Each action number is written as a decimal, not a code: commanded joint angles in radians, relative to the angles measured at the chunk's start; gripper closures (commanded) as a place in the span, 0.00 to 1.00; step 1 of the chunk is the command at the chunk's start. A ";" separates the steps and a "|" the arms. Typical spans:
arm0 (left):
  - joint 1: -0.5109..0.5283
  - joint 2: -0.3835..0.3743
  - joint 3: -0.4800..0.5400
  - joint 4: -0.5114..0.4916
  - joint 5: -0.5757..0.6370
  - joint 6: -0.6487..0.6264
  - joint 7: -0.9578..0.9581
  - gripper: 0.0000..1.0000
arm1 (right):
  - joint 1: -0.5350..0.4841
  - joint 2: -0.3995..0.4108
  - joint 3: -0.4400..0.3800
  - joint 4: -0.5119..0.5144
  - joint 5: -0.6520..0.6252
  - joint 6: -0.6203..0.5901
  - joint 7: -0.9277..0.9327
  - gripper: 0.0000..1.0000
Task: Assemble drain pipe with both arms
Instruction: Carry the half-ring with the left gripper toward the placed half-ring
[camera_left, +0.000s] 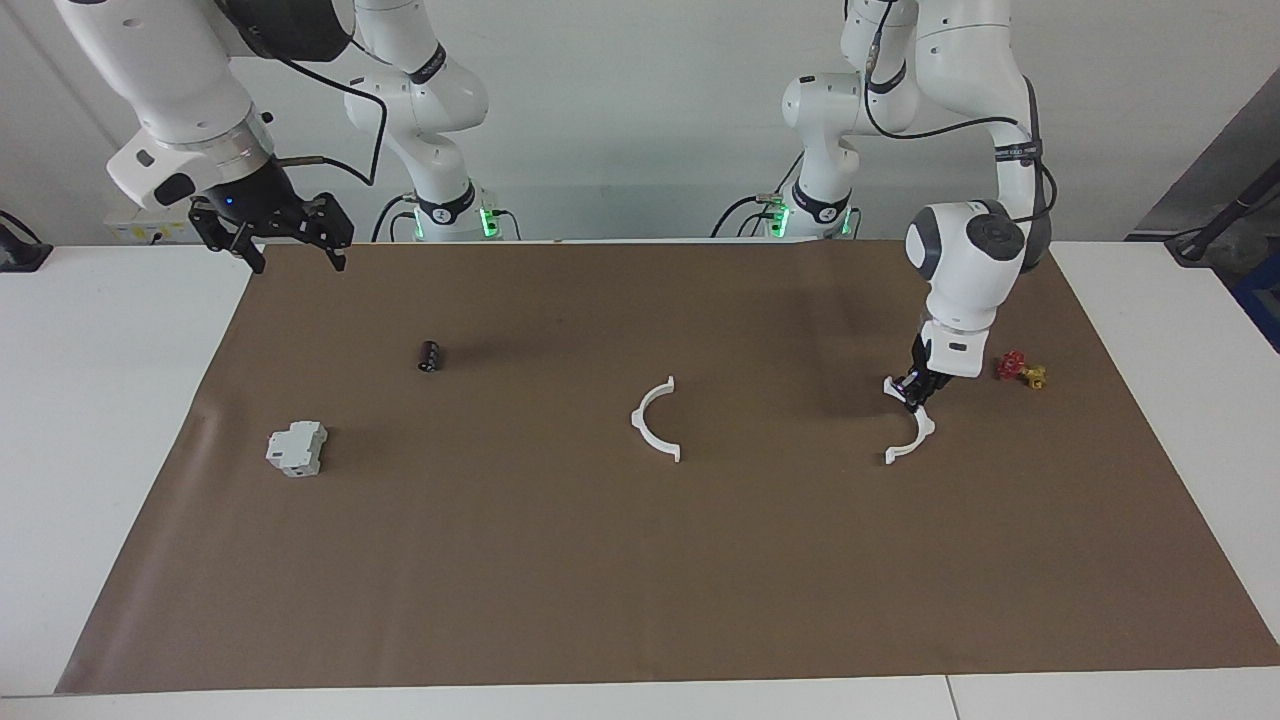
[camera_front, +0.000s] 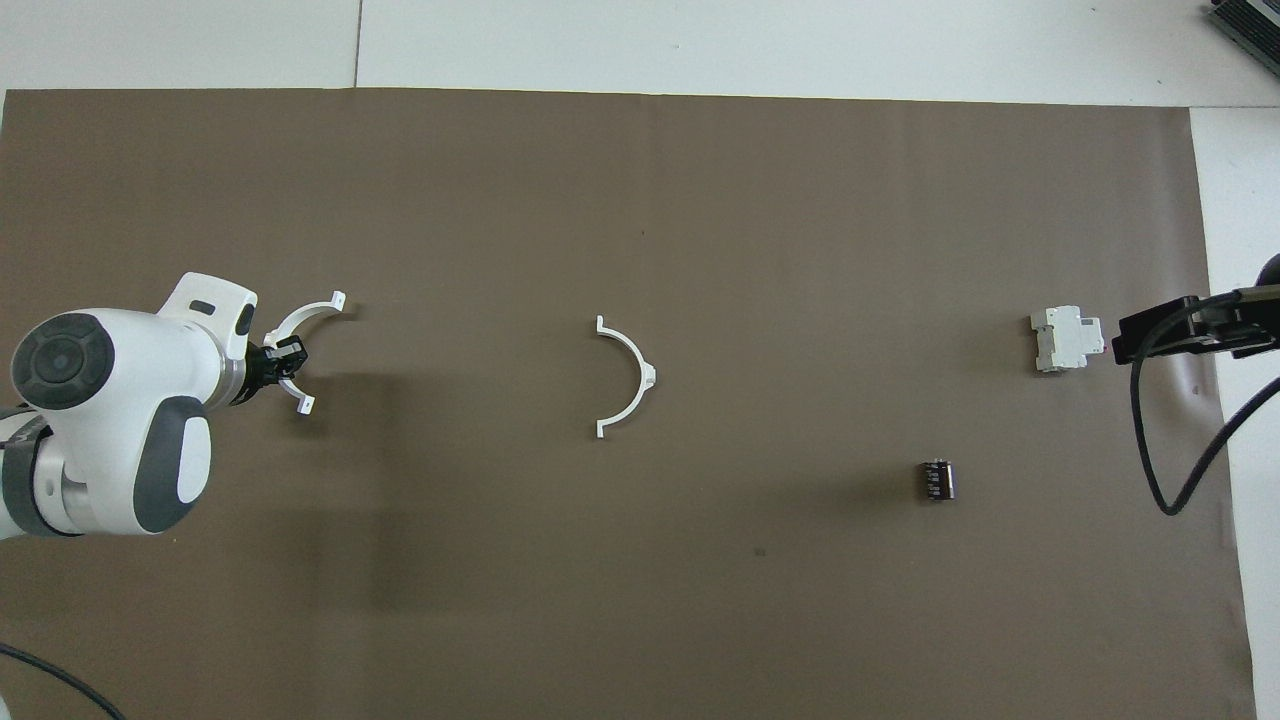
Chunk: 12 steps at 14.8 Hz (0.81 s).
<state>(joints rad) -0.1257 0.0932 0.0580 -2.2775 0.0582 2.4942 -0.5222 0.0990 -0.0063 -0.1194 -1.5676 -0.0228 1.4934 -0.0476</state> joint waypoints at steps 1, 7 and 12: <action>-0.053 -0.023 -0.018 0.007 -0.009 -0.040 -0.134 1.00 | -0.005 -0.001 0.006 0.003 -0.003 -0.015 0.020 0.00; -0.202 -0.013 -0.017 0.078 -0.008 -0.118 -0.344 1.00 | -0.010 0.000 0.006 0.003 -0.003 -0.015 0.019 0.00; -0.288 -0.010 -0.020 0.085 -0.008 -0.104 -0.513 1.00 | -0.016 0.000 0.006 0.003 -0.003 -0.015 0.015 0.00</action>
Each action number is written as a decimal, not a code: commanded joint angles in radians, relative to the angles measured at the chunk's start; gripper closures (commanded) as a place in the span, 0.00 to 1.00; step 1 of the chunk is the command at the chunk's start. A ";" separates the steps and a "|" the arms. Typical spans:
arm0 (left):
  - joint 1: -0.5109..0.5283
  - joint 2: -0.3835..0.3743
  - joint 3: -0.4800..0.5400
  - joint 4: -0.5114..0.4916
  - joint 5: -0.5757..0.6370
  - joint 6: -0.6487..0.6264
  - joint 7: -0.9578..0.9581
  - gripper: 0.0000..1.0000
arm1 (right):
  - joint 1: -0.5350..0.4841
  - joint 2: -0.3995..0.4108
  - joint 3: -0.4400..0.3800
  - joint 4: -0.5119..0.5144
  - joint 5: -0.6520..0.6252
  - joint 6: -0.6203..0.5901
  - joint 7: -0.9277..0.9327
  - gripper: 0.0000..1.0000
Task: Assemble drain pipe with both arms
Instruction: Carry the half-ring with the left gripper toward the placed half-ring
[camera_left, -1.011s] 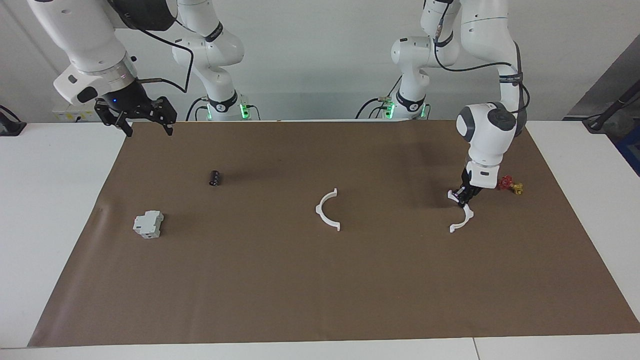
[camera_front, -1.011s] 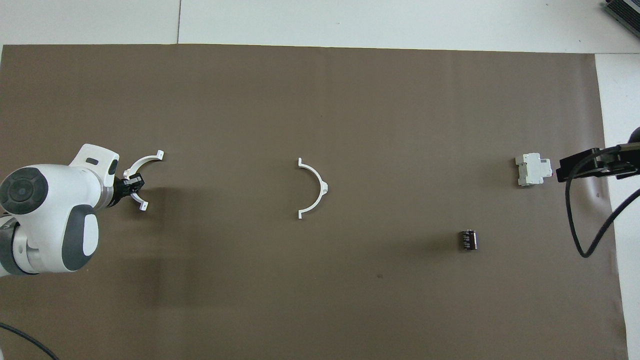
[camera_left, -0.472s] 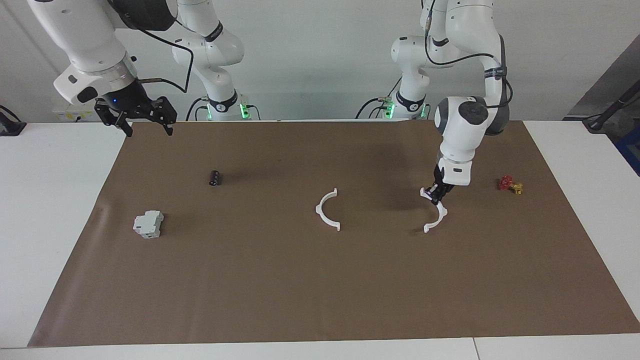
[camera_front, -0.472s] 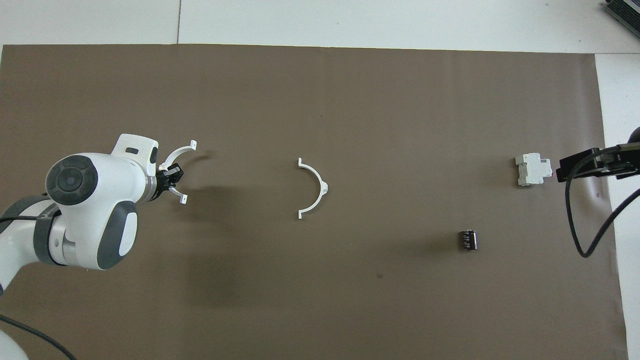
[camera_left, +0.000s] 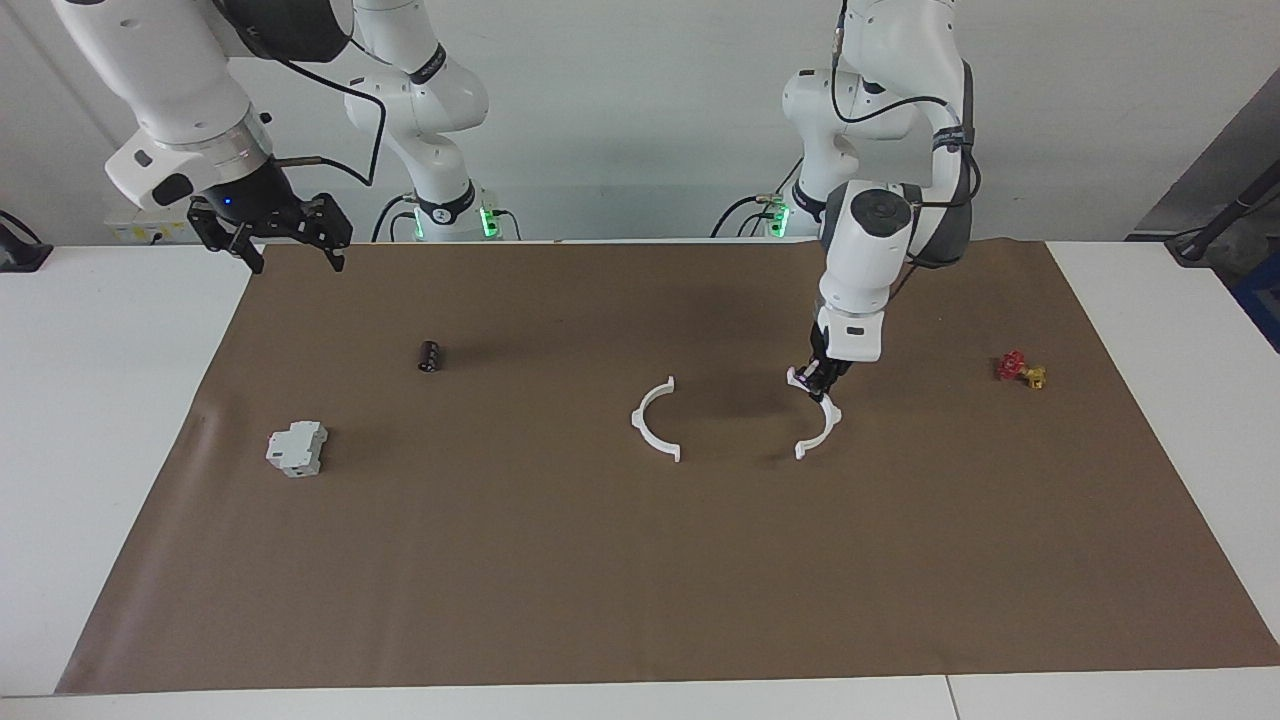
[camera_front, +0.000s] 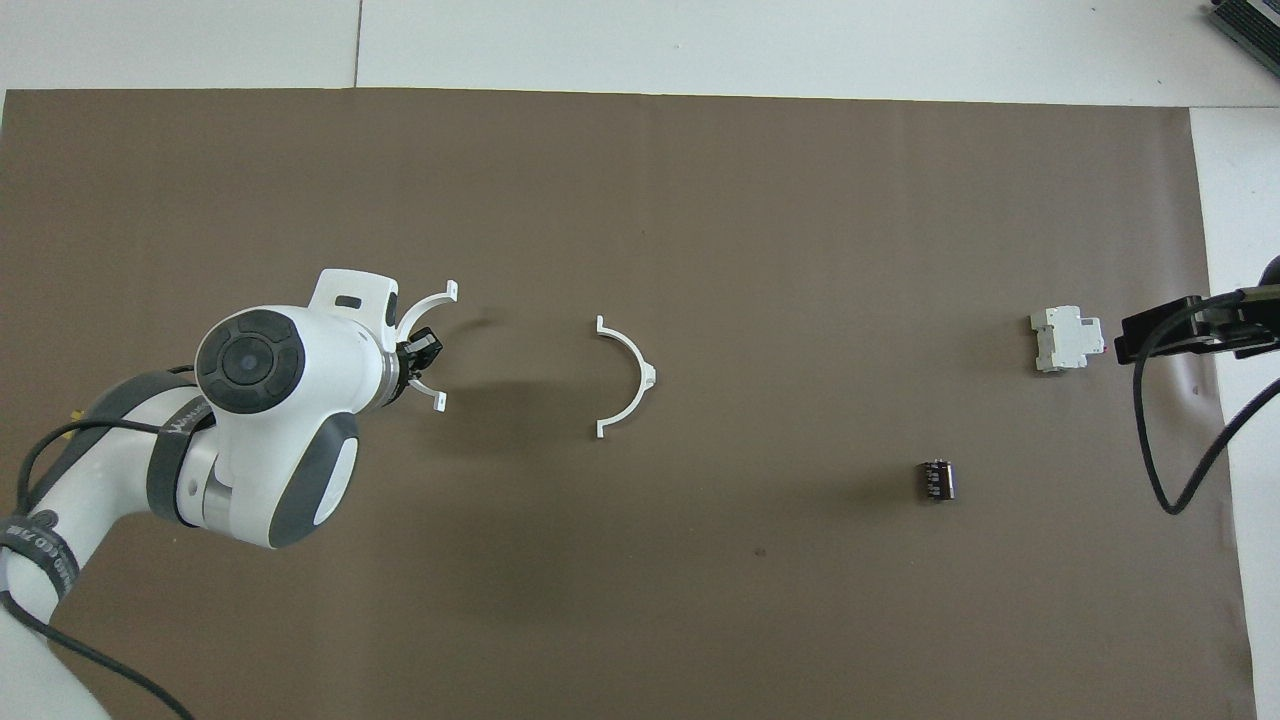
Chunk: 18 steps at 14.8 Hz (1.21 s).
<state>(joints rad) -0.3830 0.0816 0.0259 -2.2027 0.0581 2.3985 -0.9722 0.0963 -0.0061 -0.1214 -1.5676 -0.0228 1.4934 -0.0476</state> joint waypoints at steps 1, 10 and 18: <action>-0.043 0.003 0.012 0.011 -0.008 -0.001 -0.080 1.00 | -0.013 0.000 0.008 0.003 -0.003 -0.015 0.017 0.00; -0.137 0.090 0.012 0.029 -0.008 0.114 -0.189 1.00 | -0.015 0.000 0.006 0.003 -0.002 -0.015 0.017 0.00; -0.215 0.178 0.017 0.089 -0.004 0.097 -0.289 1.00 | -0.015 0.000 0.008 0.003 -0.003 -0.015 0.015 0.00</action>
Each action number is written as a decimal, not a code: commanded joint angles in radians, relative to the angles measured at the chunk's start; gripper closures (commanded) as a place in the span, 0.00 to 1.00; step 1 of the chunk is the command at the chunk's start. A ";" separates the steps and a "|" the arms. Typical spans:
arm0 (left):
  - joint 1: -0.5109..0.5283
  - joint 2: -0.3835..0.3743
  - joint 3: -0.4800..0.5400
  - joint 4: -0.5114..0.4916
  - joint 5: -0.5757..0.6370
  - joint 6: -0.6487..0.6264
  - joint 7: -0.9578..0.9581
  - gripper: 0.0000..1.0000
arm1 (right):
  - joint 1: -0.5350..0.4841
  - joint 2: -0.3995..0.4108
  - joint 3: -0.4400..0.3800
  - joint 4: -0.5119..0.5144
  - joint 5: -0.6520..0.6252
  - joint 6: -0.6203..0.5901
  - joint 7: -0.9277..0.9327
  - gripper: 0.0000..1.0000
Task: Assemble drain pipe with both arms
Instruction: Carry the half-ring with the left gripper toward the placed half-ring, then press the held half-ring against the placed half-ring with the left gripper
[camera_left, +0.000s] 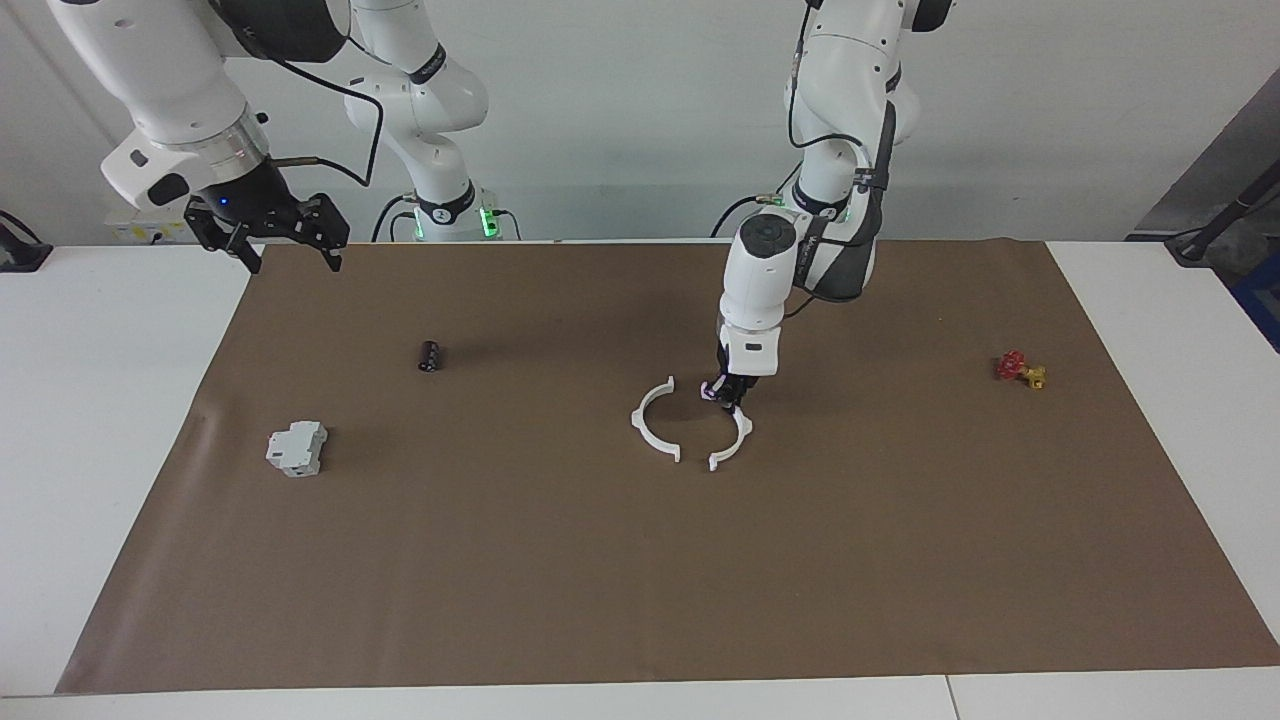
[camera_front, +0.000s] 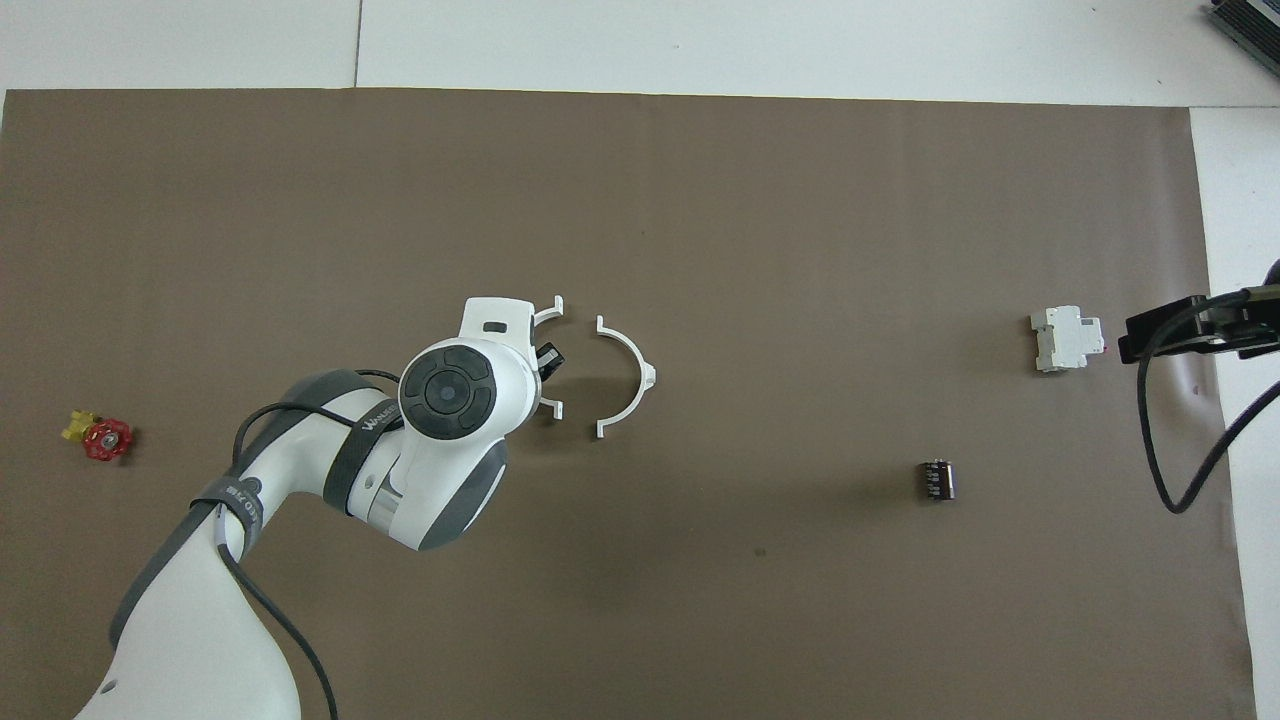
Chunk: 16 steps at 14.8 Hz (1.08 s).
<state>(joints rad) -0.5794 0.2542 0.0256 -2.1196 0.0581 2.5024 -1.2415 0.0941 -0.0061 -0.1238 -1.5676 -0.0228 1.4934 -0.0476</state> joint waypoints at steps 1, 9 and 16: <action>-0.022 0.005 0.017 0.006 -0.004 -0.011 -0.023 1.00 | -0.013 -0.002 0.009 0.003 -0.003 -0.015 0.015 0.00; -0.075 0.000 0.019 -0.011 0.000 -0.019 -0.067 1.00 | -0.013 0.000 0.009 0.003 -0.003 -0.015 0.017 0.00; -0.102 0.000 0.025 -0.010 0.003 -0.020 -0.108 1.00 | -0.013 0.000 0.009 0.003 -0.003 -0.013 0.017 0.00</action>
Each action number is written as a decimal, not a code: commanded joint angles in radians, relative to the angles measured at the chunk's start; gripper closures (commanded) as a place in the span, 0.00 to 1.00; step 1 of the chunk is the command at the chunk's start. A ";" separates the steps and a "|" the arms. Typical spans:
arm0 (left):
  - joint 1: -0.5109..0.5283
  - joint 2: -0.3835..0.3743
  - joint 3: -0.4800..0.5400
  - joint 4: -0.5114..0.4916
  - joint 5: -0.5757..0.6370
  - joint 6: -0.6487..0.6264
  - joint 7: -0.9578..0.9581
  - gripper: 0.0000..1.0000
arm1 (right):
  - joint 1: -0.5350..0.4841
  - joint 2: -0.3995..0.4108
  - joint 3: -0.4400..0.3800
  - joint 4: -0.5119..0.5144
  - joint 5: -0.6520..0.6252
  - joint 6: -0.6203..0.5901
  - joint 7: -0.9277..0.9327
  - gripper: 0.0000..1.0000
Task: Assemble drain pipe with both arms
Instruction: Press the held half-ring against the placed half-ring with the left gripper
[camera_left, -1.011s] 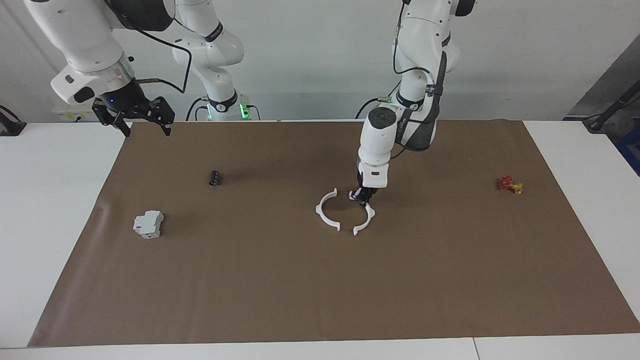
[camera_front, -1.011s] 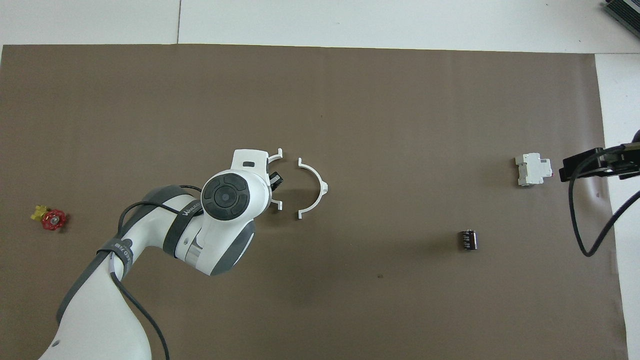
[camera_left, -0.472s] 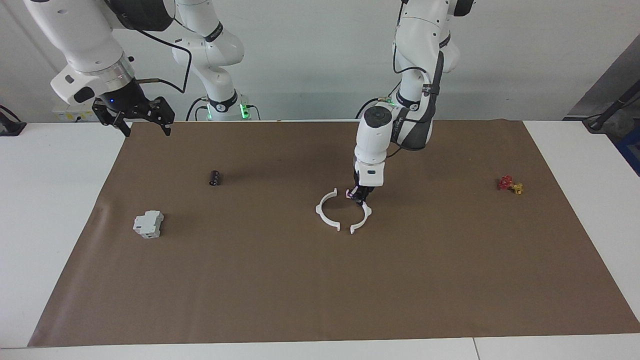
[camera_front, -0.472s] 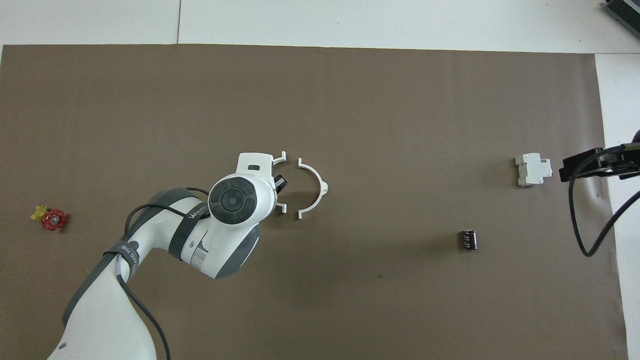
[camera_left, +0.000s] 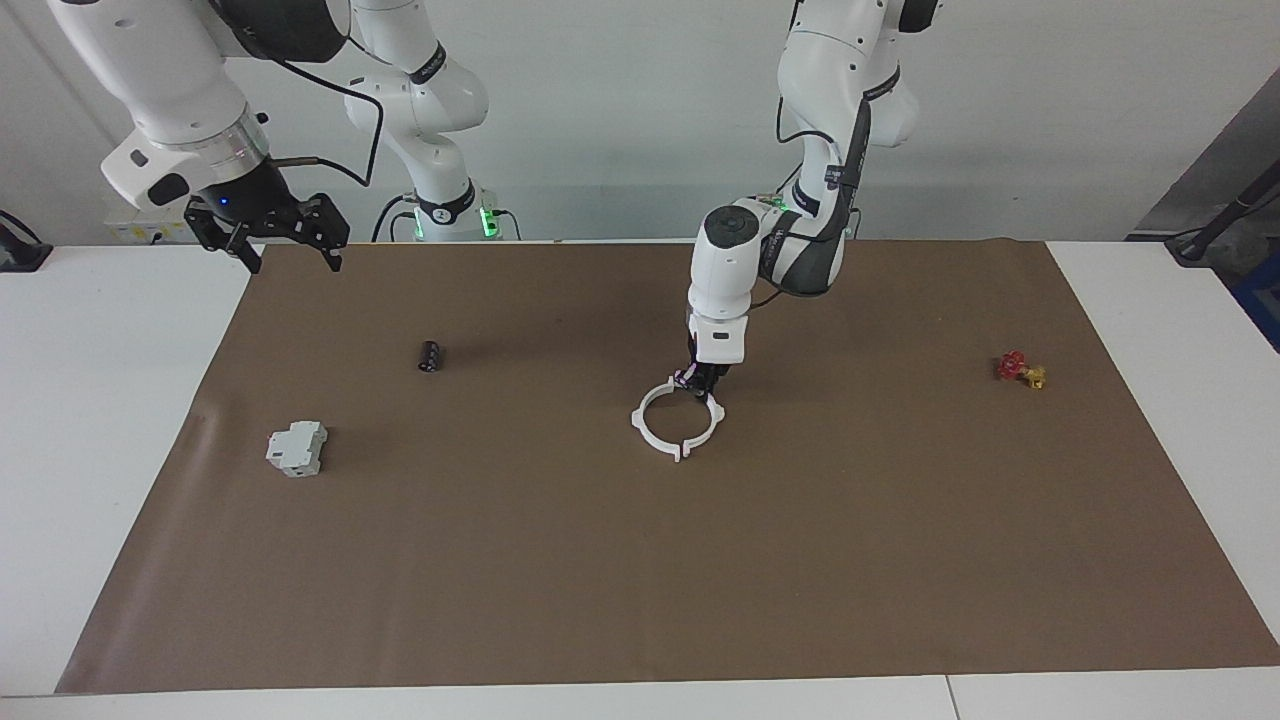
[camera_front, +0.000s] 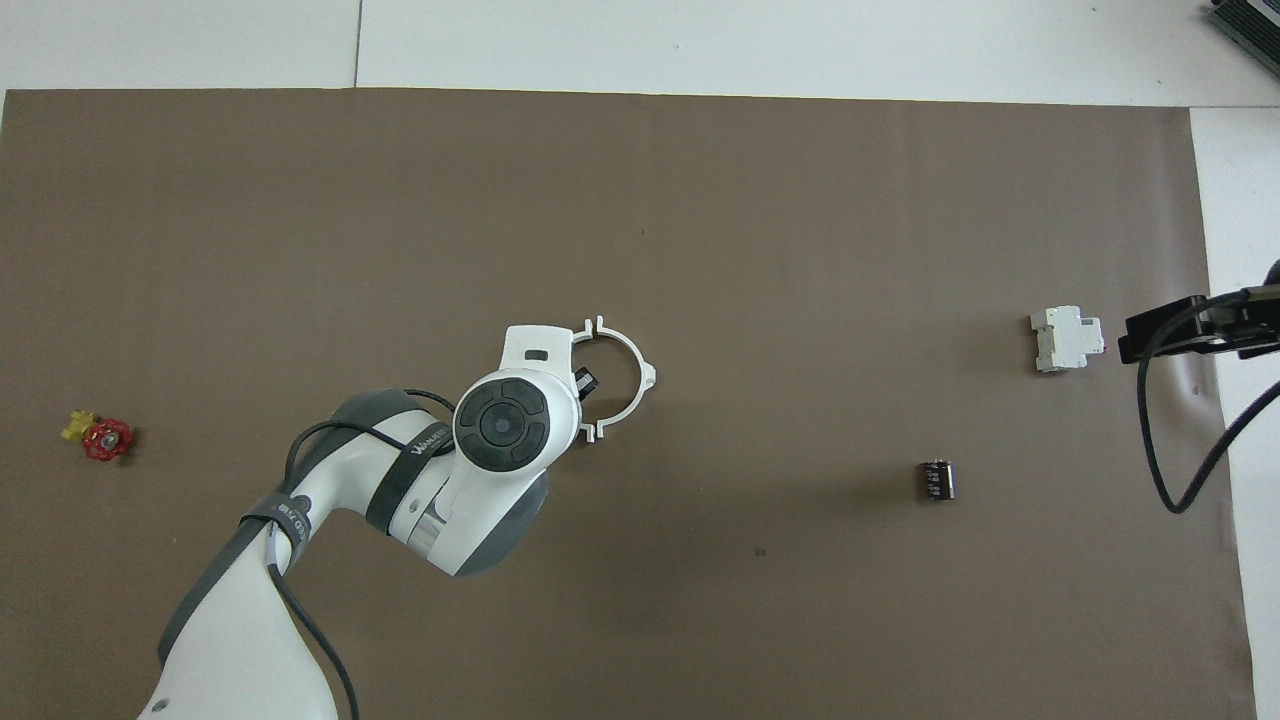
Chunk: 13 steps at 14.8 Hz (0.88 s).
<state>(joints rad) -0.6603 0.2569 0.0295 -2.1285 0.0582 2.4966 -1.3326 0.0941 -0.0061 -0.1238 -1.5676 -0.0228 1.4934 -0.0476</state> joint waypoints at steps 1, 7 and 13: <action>-0.021 -0.002 0.021 -0.001 0.003 -0.015 -0.017 1.00 | -0.013 0.000 0.009 0.003 -0.003 -0.013 0.017 0.00; -0.013 0.001 0.027 0.007 0.020 -0.016 -0.017 1.00 | -0.011 0.000 0.009 0.003 -0.003 -0.015 0.017 0.00; -0.016 0.001 0.036 0.018 0.043 -0.022 -0.033 1.00 | -0.011 0.000 0.009 0.003 -0.003 -0.015 0.017 0.00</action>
<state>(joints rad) -0.6608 0.2569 0.0526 -2.1255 0.0725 2.4963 -1.3342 0.0941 -0.0061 -0.1238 -1.5676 -0.0228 1.4934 -0.0476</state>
